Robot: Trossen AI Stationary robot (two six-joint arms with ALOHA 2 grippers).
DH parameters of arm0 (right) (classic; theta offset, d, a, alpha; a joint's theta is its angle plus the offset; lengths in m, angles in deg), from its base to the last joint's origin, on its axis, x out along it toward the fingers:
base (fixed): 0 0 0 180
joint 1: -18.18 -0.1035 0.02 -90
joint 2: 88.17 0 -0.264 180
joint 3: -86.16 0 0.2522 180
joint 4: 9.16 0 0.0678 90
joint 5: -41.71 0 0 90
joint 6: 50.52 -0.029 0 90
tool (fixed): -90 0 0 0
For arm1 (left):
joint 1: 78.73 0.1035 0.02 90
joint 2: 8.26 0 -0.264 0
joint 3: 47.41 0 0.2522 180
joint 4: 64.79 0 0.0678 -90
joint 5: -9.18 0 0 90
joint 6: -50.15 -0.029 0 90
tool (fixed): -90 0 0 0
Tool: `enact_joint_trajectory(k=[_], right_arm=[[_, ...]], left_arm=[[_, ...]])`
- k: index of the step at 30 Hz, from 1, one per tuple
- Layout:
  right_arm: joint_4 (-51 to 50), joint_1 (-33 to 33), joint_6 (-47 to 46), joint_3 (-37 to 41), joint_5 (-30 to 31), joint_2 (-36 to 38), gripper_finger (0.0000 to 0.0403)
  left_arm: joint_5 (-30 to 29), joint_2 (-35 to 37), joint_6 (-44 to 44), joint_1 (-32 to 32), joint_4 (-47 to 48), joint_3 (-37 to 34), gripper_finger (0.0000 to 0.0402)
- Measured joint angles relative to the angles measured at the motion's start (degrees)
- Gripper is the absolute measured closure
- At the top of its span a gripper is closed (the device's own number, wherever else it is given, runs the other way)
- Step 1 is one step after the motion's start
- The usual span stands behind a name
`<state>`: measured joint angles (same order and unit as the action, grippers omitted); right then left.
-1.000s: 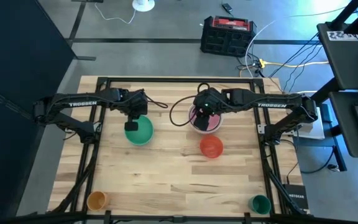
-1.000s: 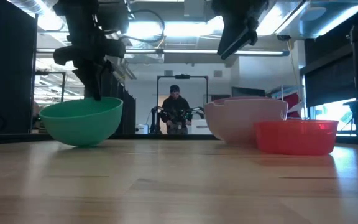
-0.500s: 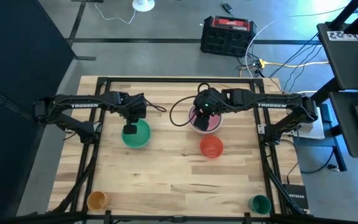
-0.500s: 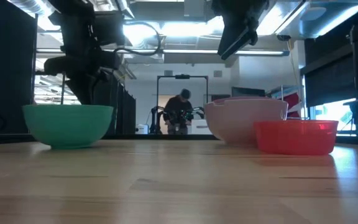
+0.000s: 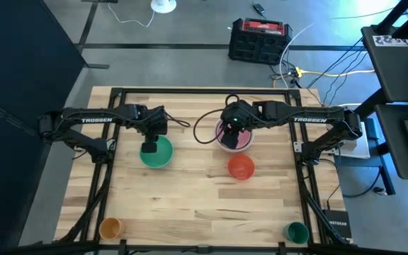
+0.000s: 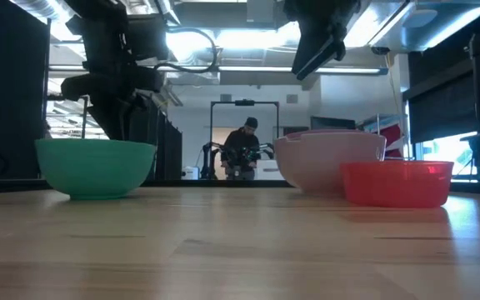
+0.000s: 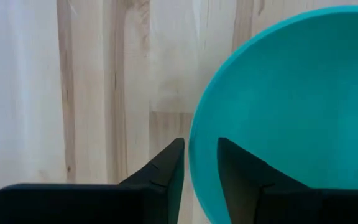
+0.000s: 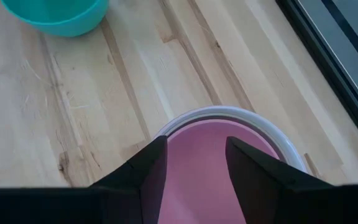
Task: Nest bowls inside each other
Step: Stack the teal bowl on top of the pink bowl
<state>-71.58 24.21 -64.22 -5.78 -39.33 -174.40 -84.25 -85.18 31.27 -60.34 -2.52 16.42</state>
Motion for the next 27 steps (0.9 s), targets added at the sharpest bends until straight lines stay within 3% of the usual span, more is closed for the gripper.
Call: enact_joint_trajectory(k=[5, 17, 27], right_arm=[[0.0, 0.0, 0.0, 0.0, -0.3, 0.0, 0.0254], [-0.9, 0.0, -1.0, 0.0, -1.6, 0.0, 0.0254], [-0.9, 0.0, -1.0, 0.0, -1.5, 0.0, 0.0254]], left_arm=[[0.5, -0.4, 0.0, 0.0, 0.0, 0.0, 0.0319], [0.9, -4.8, -1.1, 0.0, -4.3, 0.0, 0.0320], [1.2, -5.6, -2.0, 0.2, -3.7, 0.0, 0.0359]])
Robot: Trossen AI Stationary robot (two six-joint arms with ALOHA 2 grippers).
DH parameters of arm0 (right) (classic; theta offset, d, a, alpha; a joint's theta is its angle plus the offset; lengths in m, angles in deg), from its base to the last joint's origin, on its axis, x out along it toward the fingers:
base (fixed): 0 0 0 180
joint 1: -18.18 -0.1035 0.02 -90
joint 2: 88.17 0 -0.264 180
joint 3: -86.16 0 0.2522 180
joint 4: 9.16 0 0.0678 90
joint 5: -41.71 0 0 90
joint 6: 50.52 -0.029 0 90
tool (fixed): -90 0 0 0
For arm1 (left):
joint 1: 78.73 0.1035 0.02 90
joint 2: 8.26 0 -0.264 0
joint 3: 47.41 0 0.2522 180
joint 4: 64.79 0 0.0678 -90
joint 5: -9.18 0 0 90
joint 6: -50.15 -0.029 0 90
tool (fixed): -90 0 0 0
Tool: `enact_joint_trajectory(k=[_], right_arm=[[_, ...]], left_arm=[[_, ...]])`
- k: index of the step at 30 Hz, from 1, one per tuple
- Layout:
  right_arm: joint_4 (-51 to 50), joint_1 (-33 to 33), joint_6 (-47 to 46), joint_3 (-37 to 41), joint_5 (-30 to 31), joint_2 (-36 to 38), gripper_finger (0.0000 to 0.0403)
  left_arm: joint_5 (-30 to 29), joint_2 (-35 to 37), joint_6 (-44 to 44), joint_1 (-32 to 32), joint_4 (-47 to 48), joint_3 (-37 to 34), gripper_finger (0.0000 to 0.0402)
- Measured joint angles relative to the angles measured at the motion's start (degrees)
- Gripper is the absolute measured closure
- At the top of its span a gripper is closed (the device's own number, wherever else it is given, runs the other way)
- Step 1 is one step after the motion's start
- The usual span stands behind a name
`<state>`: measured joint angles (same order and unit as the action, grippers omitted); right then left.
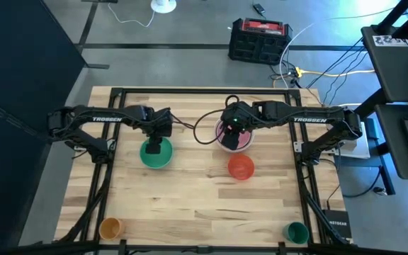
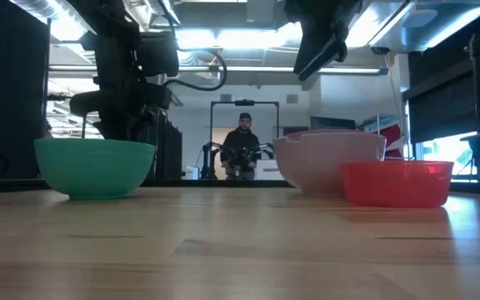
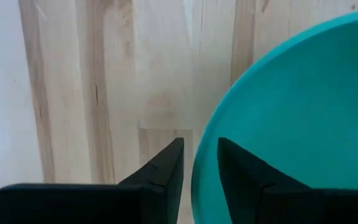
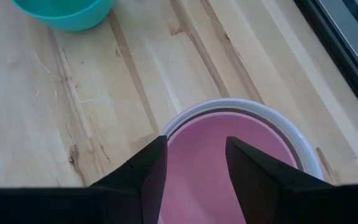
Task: Nest bowls inside each other
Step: Stack the teal bowl on top of the pink bowl
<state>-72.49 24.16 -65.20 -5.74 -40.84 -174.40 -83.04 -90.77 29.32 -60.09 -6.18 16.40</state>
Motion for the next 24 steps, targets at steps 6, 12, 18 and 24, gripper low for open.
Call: enact_joint_trajectory(k=[6, 12, 18, 24], right_arm=[[0.0, 0.0, 0.0, 0.0, 0.1, 0.0, 0.0254], [0.0, 0.0, -0.1, 0.0, 0.4, 0.0, 0.0254], [-0.9, 0.0, -0.5, 0.0, 2.3, 0.8, 0.0254], [-6.0, 0.0, -0.6, 0.4, 8.6, 3.9, 0.0254]], left_arm=[[0.2, -0.4, -0.5, 0.1, 0.4, 0.0, 0.0383], [0.5, -0.5, -0.6, 0.2, 0.7, 0.0, 0.0399], [0.5, -0.5, 2.1, 0.0, 1.3, 0.3, 0.0401], [-1.1, -0.5, 7.7, -0.8, 1.8, 5.6, 0.0401]])
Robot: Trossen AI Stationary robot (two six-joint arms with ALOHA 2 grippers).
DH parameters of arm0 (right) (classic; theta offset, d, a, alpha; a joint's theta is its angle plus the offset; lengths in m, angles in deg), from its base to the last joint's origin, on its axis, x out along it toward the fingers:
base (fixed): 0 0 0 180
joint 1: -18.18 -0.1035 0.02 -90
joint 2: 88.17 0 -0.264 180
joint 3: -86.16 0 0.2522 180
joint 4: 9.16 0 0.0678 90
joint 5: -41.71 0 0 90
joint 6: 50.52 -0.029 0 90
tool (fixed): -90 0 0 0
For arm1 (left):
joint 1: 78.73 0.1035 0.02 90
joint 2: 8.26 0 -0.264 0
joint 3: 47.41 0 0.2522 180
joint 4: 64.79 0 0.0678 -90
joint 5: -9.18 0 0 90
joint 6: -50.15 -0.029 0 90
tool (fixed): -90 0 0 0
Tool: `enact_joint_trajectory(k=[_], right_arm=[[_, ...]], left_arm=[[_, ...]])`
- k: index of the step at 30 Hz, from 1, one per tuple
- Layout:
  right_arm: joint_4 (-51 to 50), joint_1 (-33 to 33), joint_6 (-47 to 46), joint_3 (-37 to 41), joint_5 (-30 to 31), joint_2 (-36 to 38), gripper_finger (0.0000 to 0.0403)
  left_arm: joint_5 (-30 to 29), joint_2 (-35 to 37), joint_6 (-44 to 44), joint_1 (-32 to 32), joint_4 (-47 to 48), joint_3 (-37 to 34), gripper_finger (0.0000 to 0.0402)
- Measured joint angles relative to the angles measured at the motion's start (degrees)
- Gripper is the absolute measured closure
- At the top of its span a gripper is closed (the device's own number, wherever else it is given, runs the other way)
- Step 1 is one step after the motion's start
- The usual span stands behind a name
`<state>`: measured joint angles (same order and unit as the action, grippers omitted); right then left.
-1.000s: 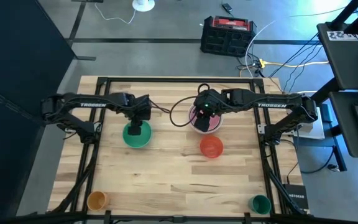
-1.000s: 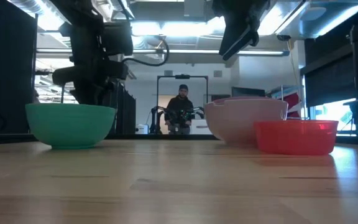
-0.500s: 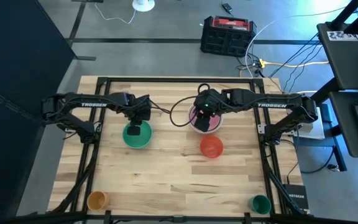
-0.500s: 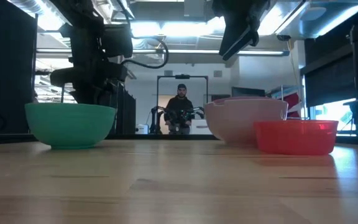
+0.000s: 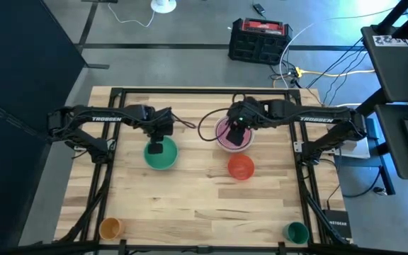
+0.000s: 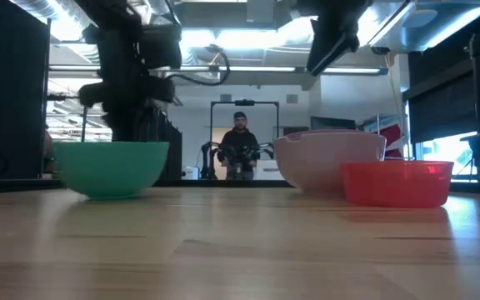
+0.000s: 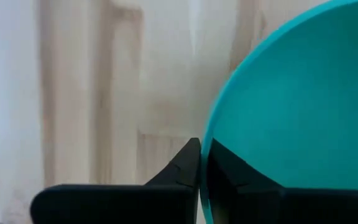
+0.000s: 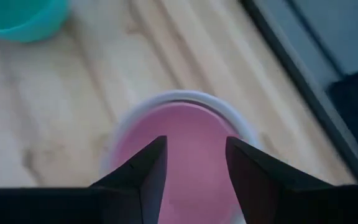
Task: Nest bowls inside each other
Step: Stack the teal bowl on top of the pink bowl
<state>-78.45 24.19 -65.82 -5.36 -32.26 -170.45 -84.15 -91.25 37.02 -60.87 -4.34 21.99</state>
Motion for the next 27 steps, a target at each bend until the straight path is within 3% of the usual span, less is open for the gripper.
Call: enact_joint_trajectory(k=[15, 19, 27], right_arm=[[-15.2, 0.0, -0.8, 3.0, 16.5, 8.6, 0.0254], [-16.6, 0.0, -3.3, 10.5, 18.0, 12.6, 0.0254], [-15.1, 0.0, -13.0, 20.2, 21.1, 23.8, 0.0254]], left_arm=[[-5.2, 0.0, 17.2, -1.5, 1.2, 17.8, 0.0401], [-3.1, 0.0, 26.0, -0.8, -1.2, 21.6, 0.0401], [2.8, -1.9, 45.6, 1.7, -8.2, 22.7, 0.0401]])
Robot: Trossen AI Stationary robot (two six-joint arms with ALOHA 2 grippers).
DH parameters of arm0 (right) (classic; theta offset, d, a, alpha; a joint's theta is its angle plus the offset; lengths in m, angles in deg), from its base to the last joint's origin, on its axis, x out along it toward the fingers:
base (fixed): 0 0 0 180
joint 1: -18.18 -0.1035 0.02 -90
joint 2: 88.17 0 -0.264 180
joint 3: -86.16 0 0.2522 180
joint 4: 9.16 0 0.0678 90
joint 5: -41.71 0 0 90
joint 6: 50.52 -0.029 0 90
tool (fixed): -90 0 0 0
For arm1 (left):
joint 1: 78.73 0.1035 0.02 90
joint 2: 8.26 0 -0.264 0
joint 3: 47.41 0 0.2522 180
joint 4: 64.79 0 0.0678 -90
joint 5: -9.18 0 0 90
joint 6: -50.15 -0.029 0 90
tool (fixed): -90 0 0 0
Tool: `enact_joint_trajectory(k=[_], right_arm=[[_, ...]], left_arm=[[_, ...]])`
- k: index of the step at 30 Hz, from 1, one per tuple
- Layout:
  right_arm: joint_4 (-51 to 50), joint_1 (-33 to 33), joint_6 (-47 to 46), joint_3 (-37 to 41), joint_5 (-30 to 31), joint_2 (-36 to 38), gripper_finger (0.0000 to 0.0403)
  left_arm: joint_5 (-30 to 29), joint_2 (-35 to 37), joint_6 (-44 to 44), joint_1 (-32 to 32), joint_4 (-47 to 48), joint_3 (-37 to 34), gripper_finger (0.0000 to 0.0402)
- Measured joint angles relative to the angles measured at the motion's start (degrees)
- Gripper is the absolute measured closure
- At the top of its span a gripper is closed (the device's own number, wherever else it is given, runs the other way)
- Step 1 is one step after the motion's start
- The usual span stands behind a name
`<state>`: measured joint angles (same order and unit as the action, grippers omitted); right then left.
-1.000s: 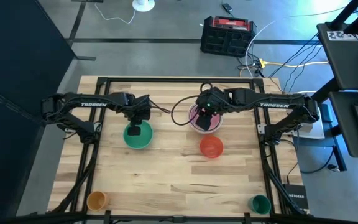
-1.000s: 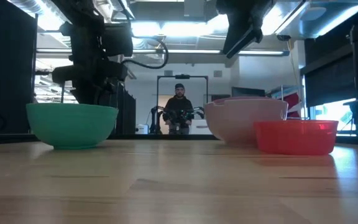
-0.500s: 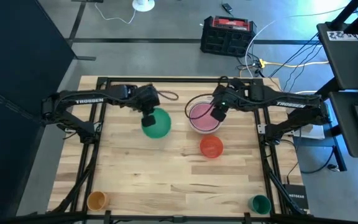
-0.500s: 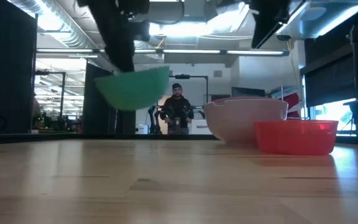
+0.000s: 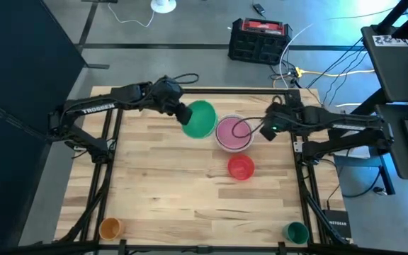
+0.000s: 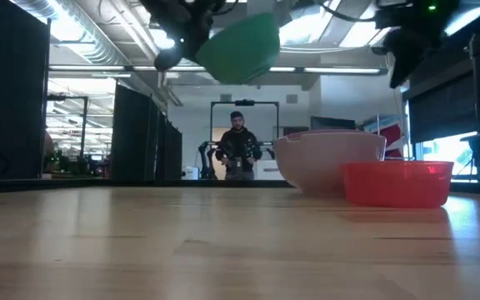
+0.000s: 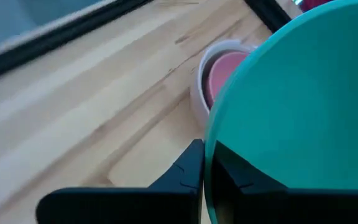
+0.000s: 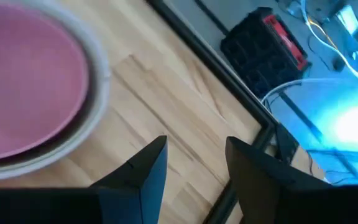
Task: Nest bowls inside each other
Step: Stack the teal bowl on top of the pink bowl
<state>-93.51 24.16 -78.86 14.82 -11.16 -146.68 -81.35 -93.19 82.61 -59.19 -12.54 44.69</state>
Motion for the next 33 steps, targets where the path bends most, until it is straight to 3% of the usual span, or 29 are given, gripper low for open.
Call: enact_joint_trajectory(k=[17, 25, 33], right_arm=[[-10.0, 0.0, -5.9, 2.9, 2.4, 9.2, 0.0254], [-10.7, 0.0, -6.1, 2.9, 2.9, 9.2, 0.0254], [-10.5, 0.0, -6.0, 2.9, 2.6, 9.2, 0.0254]], left_arm=[[6.6, -15.0, 16.9, -1.9, -1.6, 6.7, 0.0401], [6.8, -19.8, 18.2, -0.4, 2.4, 14.2, 0.0401], [7.6, -23.9, 18.4, -0.4, 2.2, 17.0, 0.0401]])
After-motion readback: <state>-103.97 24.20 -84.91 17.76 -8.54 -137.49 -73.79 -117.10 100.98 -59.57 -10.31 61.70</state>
